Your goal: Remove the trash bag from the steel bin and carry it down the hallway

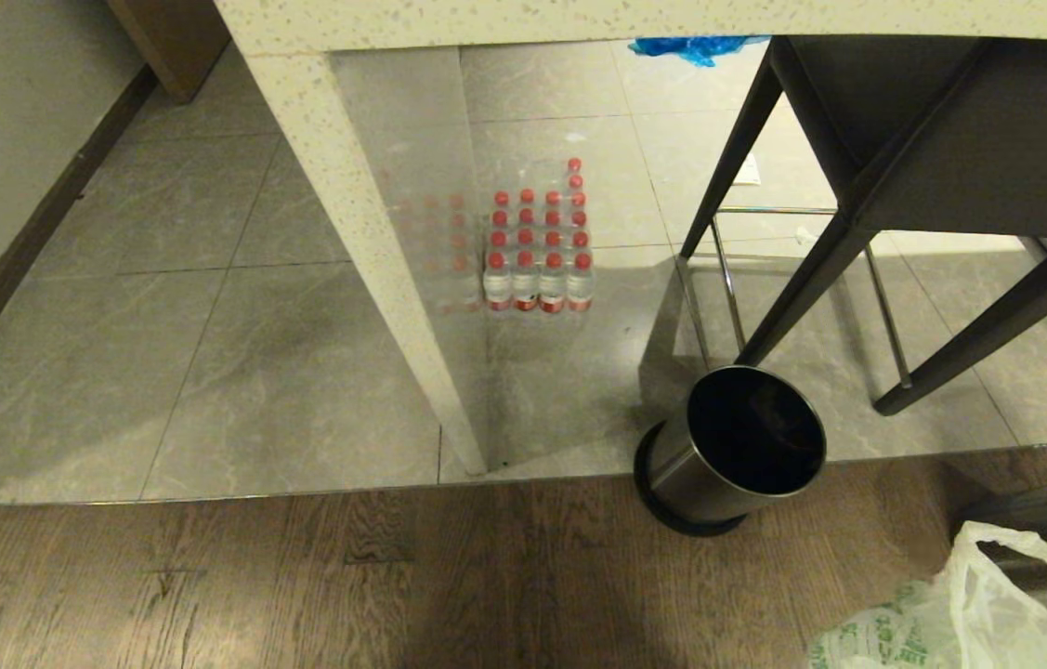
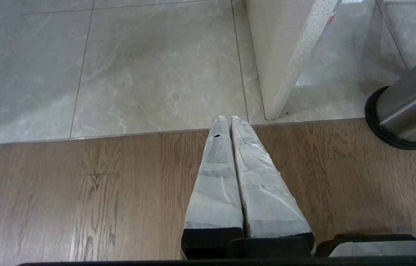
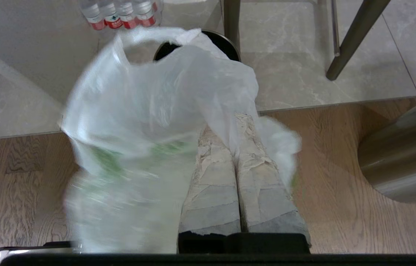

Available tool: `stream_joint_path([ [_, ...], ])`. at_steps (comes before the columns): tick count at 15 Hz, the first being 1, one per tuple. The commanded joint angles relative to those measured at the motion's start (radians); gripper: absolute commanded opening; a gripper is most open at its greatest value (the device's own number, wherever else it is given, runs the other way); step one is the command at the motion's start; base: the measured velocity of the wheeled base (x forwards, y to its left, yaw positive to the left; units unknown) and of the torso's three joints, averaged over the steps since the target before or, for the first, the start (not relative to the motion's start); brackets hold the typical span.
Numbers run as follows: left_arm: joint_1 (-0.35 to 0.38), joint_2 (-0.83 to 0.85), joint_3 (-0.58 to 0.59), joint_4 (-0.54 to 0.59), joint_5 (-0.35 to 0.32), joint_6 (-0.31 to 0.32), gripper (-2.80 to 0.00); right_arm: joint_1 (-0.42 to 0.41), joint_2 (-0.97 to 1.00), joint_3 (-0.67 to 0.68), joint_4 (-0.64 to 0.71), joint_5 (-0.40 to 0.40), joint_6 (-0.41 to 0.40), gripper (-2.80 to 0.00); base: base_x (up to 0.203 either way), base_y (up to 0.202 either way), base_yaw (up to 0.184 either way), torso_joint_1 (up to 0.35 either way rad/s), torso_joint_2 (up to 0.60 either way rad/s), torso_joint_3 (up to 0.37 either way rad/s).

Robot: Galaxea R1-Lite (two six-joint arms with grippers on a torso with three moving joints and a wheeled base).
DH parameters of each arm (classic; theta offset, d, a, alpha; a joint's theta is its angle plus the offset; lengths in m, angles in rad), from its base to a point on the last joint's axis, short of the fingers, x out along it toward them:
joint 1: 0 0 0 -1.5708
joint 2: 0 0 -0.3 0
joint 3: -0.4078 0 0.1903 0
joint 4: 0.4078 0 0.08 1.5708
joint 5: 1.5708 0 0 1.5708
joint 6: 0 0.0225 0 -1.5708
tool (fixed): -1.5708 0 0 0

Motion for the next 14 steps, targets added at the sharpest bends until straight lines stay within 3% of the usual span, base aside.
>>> stream_joint_path([
  [1,0.0,0.0,0.001,-0.002,0.0,0.003,-2.8,0.0,0.005,0.0,0.0,-0.001,0.0,-2.8,0.0,0.0,0.0,0.0,0.0,0.0],
  [14,0.0,0.0,0.001,-0.004,0.0,-0.007,-2.8,0.0,0.005,0.0,0.0,-0.001,0.0,-2.8,0.0,0.0,0.0,0.003,0.0,0.183],
])
